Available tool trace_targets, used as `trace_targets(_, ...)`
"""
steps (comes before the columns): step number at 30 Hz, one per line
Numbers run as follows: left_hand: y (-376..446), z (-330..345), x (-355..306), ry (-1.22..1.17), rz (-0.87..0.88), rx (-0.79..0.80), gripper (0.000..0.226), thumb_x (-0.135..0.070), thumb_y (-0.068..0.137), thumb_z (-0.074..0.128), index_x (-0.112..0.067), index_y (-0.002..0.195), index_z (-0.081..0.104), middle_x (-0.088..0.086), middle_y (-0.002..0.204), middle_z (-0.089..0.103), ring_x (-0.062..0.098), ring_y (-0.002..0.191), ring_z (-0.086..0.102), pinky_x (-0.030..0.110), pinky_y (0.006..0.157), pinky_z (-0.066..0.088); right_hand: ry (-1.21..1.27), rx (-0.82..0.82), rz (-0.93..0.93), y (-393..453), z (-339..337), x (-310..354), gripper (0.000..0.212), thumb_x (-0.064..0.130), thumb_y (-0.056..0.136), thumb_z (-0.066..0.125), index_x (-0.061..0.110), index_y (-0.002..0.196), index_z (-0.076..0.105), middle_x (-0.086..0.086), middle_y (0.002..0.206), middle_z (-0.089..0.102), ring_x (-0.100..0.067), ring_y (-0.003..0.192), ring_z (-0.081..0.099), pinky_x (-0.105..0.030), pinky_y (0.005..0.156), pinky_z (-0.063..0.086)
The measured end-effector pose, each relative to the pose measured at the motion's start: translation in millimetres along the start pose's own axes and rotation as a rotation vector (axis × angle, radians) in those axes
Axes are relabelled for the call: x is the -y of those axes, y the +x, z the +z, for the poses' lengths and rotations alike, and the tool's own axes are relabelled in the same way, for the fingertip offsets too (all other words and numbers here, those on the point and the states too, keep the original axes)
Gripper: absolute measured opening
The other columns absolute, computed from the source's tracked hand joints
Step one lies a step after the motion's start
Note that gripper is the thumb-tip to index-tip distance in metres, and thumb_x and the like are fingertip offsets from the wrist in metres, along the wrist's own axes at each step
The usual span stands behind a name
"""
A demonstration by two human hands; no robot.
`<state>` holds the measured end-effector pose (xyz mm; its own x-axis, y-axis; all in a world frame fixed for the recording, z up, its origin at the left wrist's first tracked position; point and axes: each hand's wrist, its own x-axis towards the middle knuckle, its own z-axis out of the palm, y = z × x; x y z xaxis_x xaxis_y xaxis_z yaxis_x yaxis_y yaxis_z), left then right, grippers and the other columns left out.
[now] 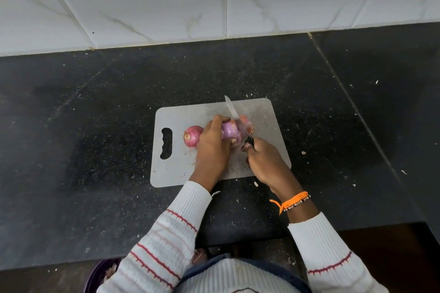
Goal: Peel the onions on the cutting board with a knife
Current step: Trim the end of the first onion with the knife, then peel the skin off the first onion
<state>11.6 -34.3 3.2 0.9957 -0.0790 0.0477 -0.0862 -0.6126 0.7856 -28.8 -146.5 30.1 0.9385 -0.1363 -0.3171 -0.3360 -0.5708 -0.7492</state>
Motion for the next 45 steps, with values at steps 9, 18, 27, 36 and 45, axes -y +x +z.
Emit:
trace_targets(9,-0.5,1.7,-1.8,0.089,0.003,-0.004,0.056,0.001,0.082,0.062,-0.010,0.134,0.047,0.011,0.130,0.052,0.023,0.117,0.049,0.010,0.085,0.029,-0.330,0.034,0.011,-15.0,-2.6,13.8,0.023,0.011,0.098,0.035,-0.001,0.114,0.046,-0.021,0.117,0.055,-0.035,0.107,0.053,-0.032,0.075,0.037)
trace_targets(18,-2.1,0.5,-3.2,0.100,0.034,-0.024,0.057,0.005,0.079,0.063,-0.006,0.133,0.048,0.014,0.129,0.052,0.025,0.116,0.050,0.003,0.083,0.024,-0.446,0.115,0.050,-21.2,-6.8,28.3,0.028,0.008,0.097,0.035,-0.001,0.122,0.043,-0.019,0.127,0.047,-0.036,0.114,0.050,-0.035,0.088,0.041)
trace_targets(27,-4.8,3.0,0.2,0.041,0.033,-0.050,0.056,0.007,0.080,0.061,-0.005,0.133,0.049,0.014,0.128,0.052,0.023,0.115,0.051,0.004,0.085,0.029,-0.521,0.100,0.057,-12.4,-2.2,28.5,0.029,0.005,0.095,0.038,-0.001,0.124,0.044,-0.018,0.127,0.048,-0.034,0.115,0.050,-0.037,0.091,0.043)
trace_targets(36,-1.8,2.4,6.4,-0.044,-0.038,-0.026,0.059,0.002,0.078,0.067,-0.009,0.133,0.050,0.010,0.129,0.053,0.021,0.116,0.052,0.021,0.100,0.039,-0.546,0.120,0.041,2.6,6.0,2.1,0.033,0.006,0.095,0.033,-0.002,0.126,0.041,-0.019,0.131,0.046,-0.037,0.118,0.048,-0.039,0.093,0.039)
trace_targets(45,-2.8,0.4,-1.7,-0.161,-0.073,0.017,0.049,0.005,0.076,0.065,-0.009,0.117,0.044,0.002,0.108,0.054,0.013,0.098,0.053,0.025,0.086,0.046,-0.335,-0.124,0.020,27.9,-3.4,-3.9,0.032,0.014,0.097,0.039,-0.003,0.124,0.042,-0.024,0.116,0.058,-0.039,0.107,0.054,-0.040,0.083,0.043)
